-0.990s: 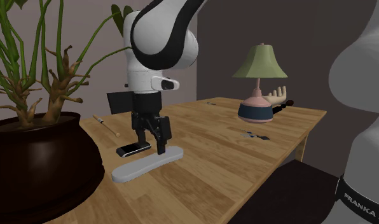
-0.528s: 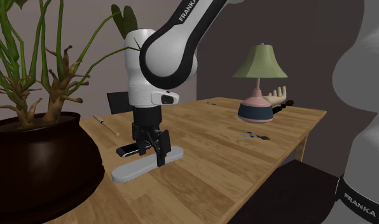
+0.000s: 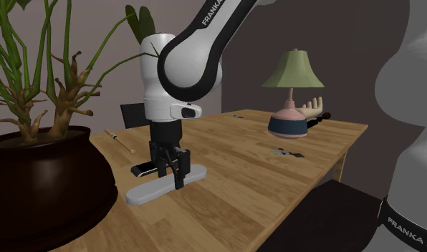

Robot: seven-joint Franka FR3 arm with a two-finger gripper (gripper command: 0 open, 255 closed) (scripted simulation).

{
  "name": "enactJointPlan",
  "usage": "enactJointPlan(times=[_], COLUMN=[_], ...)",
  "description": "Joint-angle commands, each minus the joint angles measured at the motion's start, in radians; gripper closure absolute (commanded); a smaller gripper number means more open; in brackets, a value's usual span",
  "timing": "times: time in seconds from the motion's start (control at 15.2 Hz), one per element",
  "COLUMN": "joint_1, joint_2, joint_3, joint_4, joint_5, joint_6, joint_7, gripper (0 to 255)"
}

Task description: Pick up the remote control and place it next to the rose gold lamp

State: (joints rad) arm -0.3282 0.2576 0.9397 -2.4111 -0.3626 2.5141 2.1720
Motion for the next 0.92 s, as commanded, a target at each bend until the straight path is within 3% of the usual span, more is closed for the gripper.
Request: enactJointPlan(times=[0.0, 0.53, 0.86], joint_1=[0.0, 0.0, -0.067], joint_2=[0.0, 0.0, -0.086], joint_3=[0.0, 0.0, 0.081], joint_4=[0.0, 0.0, 0.001], joint_5=[0.0, 0.0, 0.124], joint_6=[0.0, 0.0, -0.047], joint_7=[0.0, 0.0, -0.087], gripper=[255, 255, 255])
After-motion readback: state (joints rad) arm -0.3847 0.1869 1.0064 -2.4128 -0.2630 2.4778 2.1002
